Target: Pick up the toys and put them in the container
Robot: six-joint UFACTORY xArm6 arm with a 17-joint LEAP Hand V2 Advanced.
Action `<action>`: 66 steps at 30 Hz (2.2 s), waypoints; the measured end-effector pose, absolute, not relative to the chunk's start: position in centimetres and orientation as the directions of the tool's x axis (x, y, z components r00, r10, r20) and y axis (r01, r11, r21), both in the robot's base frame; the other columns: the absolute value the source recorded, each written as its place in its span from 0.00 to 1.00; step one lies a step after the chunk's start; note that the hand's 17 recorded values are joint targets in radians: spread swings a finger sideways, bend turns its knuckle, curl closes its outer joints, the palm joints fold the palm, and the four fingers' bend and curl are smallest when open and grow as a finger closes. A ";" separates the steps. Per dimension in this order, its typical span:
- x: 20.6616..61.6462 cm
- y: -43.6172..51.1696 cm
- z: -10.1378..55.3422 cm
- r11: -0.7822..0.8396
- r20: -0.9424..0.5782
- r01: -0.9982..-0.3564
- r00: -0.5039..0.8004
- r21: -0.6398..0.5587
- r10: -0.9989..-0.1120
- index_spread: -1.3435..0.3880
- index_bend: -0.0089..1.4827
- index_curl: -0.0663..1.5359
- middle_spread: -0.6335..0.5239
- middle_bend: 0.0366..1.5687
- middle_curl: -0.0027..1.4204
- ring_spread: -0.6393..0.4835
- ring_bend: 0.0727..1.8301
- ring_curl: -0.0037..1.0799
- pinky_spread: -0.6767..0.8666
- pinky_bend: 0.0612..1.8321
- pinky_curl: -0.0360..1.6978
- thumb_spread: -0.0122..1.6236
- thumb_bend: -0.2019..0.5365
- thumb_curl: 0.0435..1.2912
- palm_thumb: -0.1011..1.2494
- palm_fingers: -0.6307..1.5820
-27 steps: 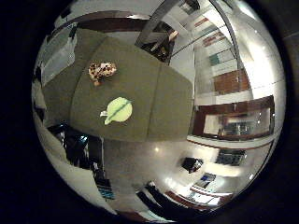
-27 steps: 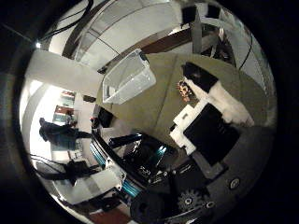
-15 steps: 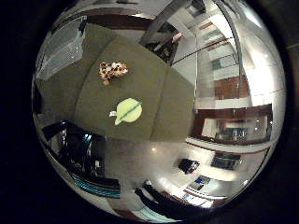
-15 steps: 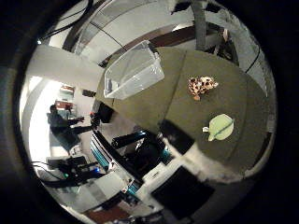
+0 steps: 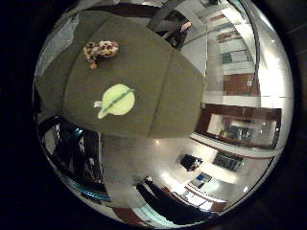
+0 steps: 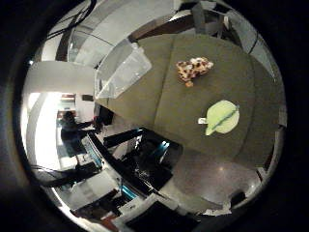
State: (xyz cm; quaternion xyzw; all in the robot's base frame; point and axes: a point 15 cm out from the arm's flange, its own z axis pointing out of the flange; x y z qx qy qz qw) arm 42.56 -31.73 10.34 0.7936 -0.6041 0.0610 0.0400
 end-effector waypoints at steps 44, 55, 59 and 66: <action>40.0 -38.8 -15.2 -0.290 -0.008 -0.935 0.295 0.205 -0.956 0.53 0.14 0.25 0.42 0.20 0.26 0.51 0.25 0.27 0.63 0.35 0.01 0.61 0.25 0.20 0.34 0.63; 37.3 -44.7 -10.7 -0.236 0.039 -0.957 0.245 0.169 -0.969 0.54 0.54 0.51 0.35 0.65 0.51 0.33 0.63 0.57 0.27 0.77 0.19 0.67 0.27 0.23 0.58 0.84; 37.7 -45.5 -7.7 -0.252 0.051 -0.957 0.261 0.146 -0.964 0.57 0.67 0.59 0.37 0.75 0.57 0.34 0.69 0.65 0.30 0.84 0.25 0.67 0.28 0.27 0.70 0.80; 38.7 -42.5 -1.2 -0.335 -0.020 -0.931 0.335 0.146 -0.942 0.61 0.73 0.62 0.40 0.82 0.59 0.34 0.71 0.73 0.33 0.86 0.30 0.72 0.26 0.30 0.80 0.78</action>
